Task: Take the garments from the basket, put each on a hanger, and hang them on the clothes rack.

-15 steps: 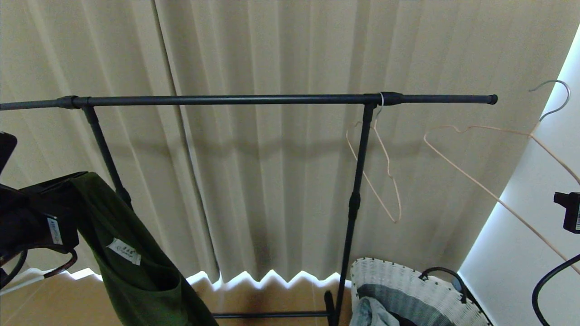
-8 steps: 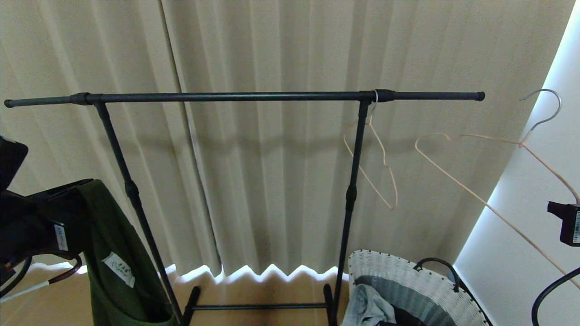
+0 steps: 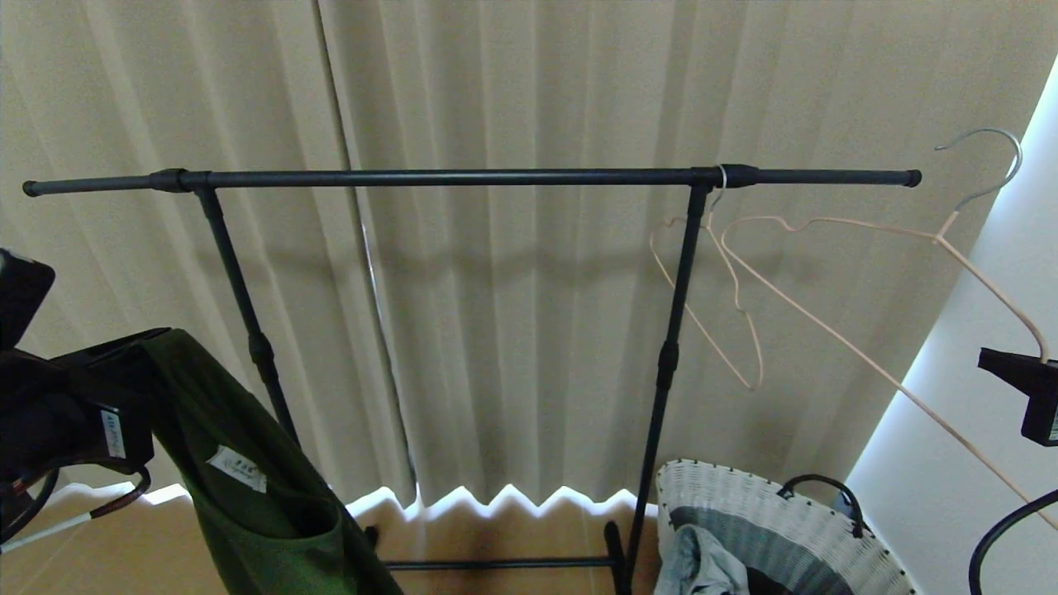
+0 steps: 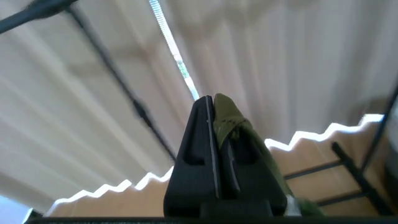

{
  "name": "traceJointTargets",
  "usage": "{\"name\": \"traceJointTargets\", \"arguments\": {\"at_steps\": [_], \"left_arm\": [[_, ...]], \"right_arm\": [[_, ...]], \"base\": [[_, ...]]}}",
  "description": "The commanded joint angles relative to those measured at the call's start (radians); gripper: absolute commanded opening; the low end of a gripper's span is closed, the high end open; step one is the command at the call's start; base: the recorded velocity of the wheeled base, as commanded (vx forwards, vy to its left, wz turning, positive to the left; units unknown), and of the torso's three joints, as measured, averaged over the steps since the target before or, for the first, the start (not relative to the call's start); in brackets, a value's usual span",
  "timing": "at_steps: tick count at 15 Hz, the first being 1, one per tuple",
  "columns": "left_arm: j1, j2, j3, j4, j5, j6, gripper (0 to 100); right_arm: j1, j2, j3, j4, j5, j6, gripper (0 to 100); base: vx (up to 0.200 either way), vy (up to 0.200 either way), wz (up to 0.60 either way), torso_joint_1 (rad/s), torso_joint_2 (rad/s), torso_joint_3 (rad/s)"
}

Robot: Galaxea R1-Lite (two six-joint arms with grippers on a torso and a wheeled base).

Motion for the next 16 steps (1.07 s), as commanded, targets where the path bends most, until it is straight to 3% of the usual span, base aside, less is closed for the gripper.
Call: {"name": "traceJointTargets", "arguments": {"at_steps": [1,7,10,16], "left_arm": [[0.000,0.004,0.000,0.000,0.000,0.000,0],[0.000,0.009,0.000,0.000,0.001,-0.001,0],[0.000,0.009,0.001,0.000,0.001,-0.001,0],[0.000,0.006,0.012,0.000,0.001,-0.001,0]], "right_arm": [[0.003,-0.041,0.005,0.000,0.016,-0.002,0],[0.030,-0.054,0.021,0.000,0.019,-0.002,0],[0.038,-0.051,0.027,0.000,0.020,-0.004,0],[0.171,-0.049,0.031,-0.001,0.019,-0.002,0]], "base": [[0.000,0.200,0.00,-0.002,0.00,0.002],[0.000,0.200,0.00,0.002,0.00,0.002],[0.000,0.000,0.00,0.000,0.00,0.000],[0.000,0.000,0.00,0.000,0.00,0.000]]}}
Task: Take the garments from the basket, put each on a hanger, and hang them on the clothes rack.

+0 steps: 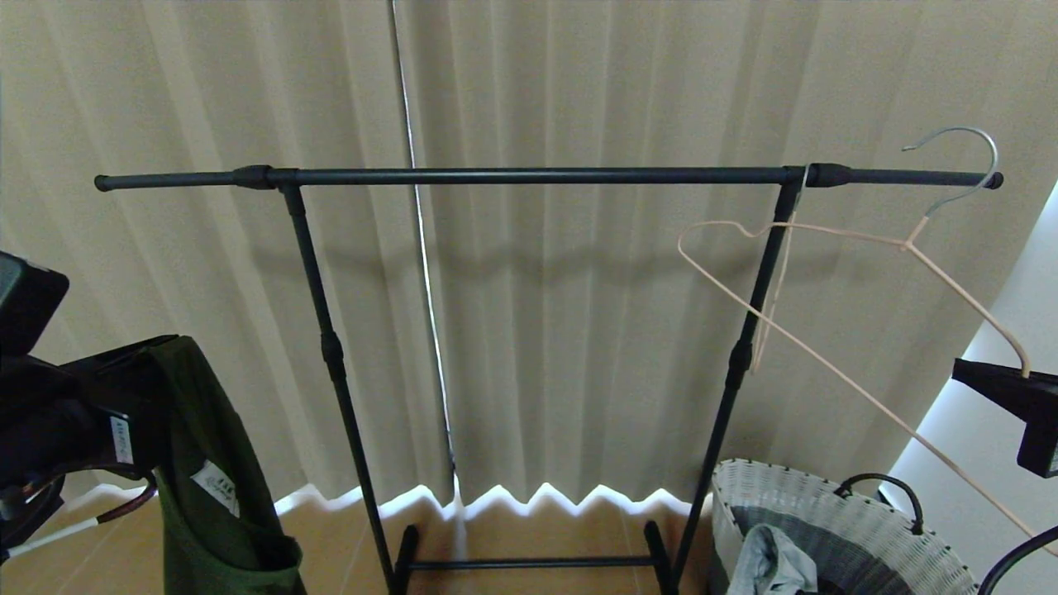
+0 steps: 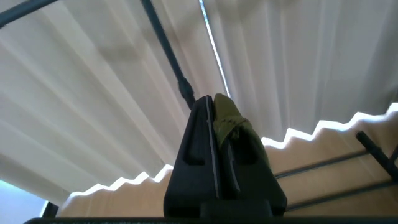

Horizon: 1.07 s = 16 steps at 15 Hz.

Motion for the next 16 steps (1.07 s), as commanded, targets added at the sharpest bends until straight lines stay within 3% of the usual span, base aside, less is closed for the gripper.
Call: {"name": "traceJointTargets", "arguments": {"at_steps": [1,7,9,11,13,16], "left_arm": [[-0.002,0.001,0.002,-0.001,-0.001,0.001,0],[-0.055,0.081,-0.054,0.006,0.004,0.021,0],[-0.104,0.151,-0.124,0.009,0.008,0.014,0],[-0.143,0.230,-0.190,0.009,0.025,-0.002,0],[-0.184,0.319,-0.270,0.009,0.090,-0.065,0],[-0.232,0.444,-0.386,0.007,0.195,-0.186,0]], "right_arm": [[0.059,0.007,-0.005,-0.002,0.000,0.001,0],[0.240,0.033,-0.001,0.012,0.003,0.016,0],[0.315,0.051,0.002,0.012,0.003,0.085,0],[0.412,0.051,0.012,0.003,0.002,0.222,0],[0.470,0.050,0.012,0.003,0.003,0.274,0],[0.530,0.051,0.012,0.001,0.029,0.280,0]], "base": [[0.000,0.000,0.00,0.000,0.00,0.000],[0.000,0.000,0.00,0.000,0.00,0.000],[0.000,0.000,0.00,0.000,0.00,0.000],[0.000,0.000,0.00,0.000,0.00,0.000],[0.000,0.000,0.00,0.000,0.00,0.000],[0.000,0.000,0.00,0.000,0.00,0.000]]}}
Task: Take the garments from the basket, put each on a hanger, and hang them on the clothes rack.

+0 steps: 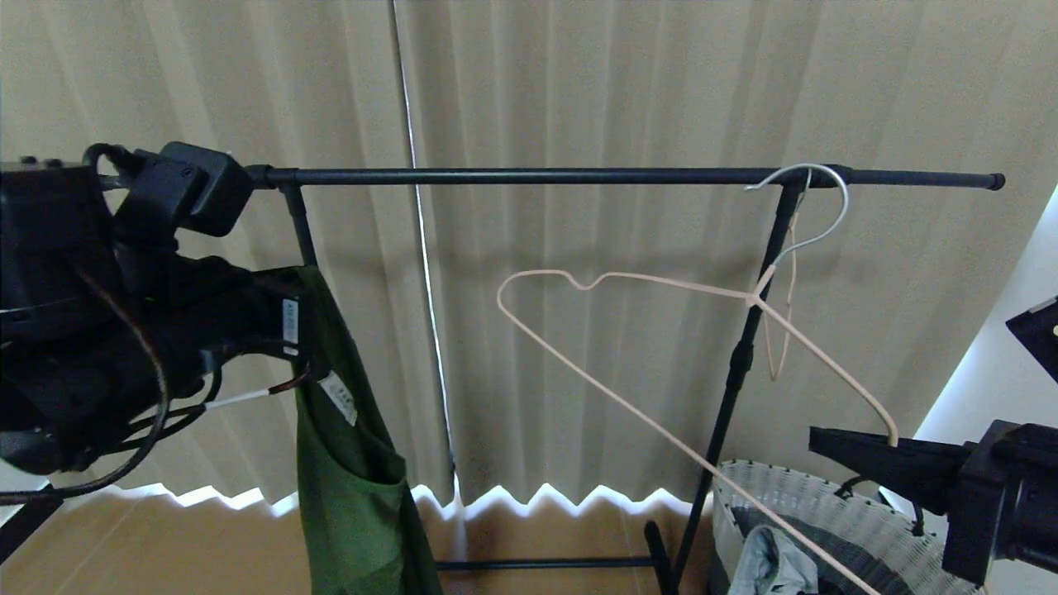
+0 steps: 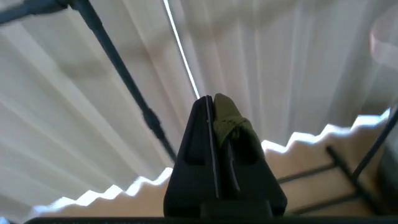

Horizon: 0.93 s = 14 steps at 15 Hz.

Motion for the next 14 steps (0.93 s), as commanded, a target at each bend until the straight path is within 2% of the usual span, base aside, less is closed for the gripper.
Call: {"name": "traceJointTargets", "arguments": {"at_steps": [1,6,9,14], "left_arm": [[-0.041,0.136,-0.096,0.000,0.053,-0.061,0],[-0.067,0.201,-0.168,0.000,0.057,-0.107,0],[-0.086,0.228,-0.194,0.000,0.057,-0.107,0],[-0.087,0.263,-0.224,0.001,0.070,-0.103,0]], "right_arm": [[0.041,0.004,-0.003,-0.001,0.023,0.001,0],[0.103,0.075,-0.053,-0.005,0.044,0.004,0],[0.106,0.127,-0.096,-0.006,0.044,0.004,0],[0.132,0.130,-0.096,-0.018,0.044,0.001,0]], "base": [[0.000,0.000,0.00,0.000,0.00,0.000],[0.000,0.000,0.00,0.000,0.00,0.000],[0.000,0.000,0.00,0.000,0.00,0.000],[0.000,0.000,0.00,0.000,0.00,0.000]]}}
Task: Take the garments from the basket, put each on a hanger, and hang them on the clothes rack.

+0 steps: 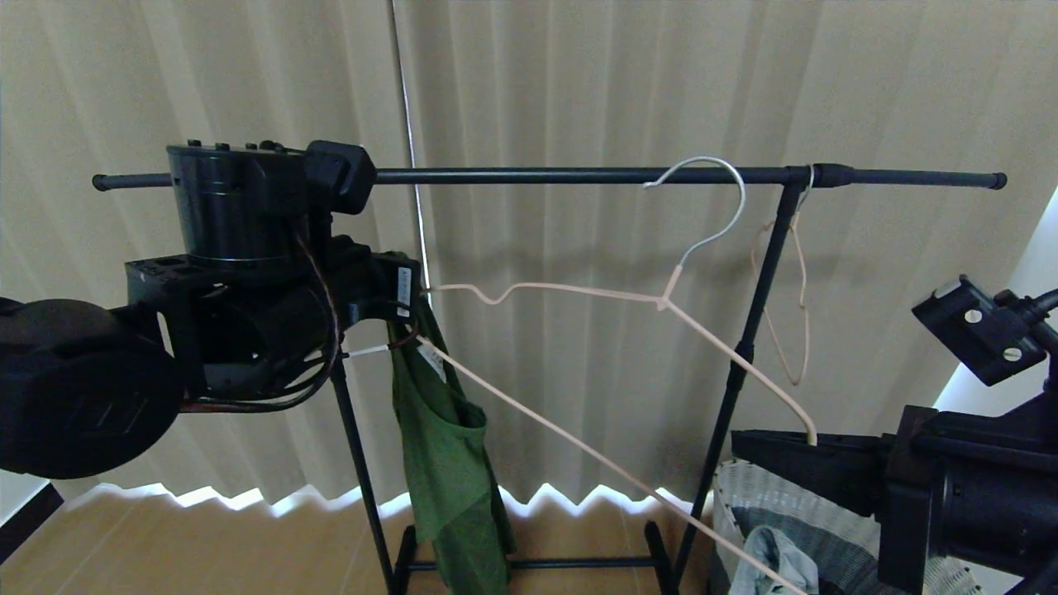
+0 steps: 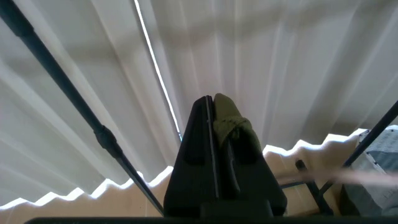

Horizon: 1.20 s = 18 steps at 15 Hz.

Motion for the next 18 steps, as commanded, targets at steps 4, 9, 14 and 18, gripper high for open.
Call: {"name": "traceJointTargets", "arguments": {"at_steps": [4,9,14,18], "left_arm": [[-0.002,0.022,-0.007,0.002,0.018,0.000,0],[-0.002,0.019,-0.005,0.011,0.062,0.000,0],[-0.002,0.018,-0.008,0.009,0.091,0.000,0],[-0.008,0.013,-0.001,0.011,0.091,-0.001,0]], "right_arm": [[0.007,0.075,-0.021,-0.030,-0.009,0.001,0],[0.004,0.226,-0.092,-0.078,-0.081,0.021,0],[0.024,0.305,-0.125,-0.078,-0.110,0.055,0],[0.048,0.315,-0.127,-0.110,-0.125,0.062,0]], "base": [[0.000,0.000,0.00,0.000,0.00,0.000],[0.000,0.000,0.00,0.000,0.00,0.000],[0.000,0.000,0.00,0.000,0.00,0.000],[0.000,0.000,0.00,0.000,0.00,0.000]]}}
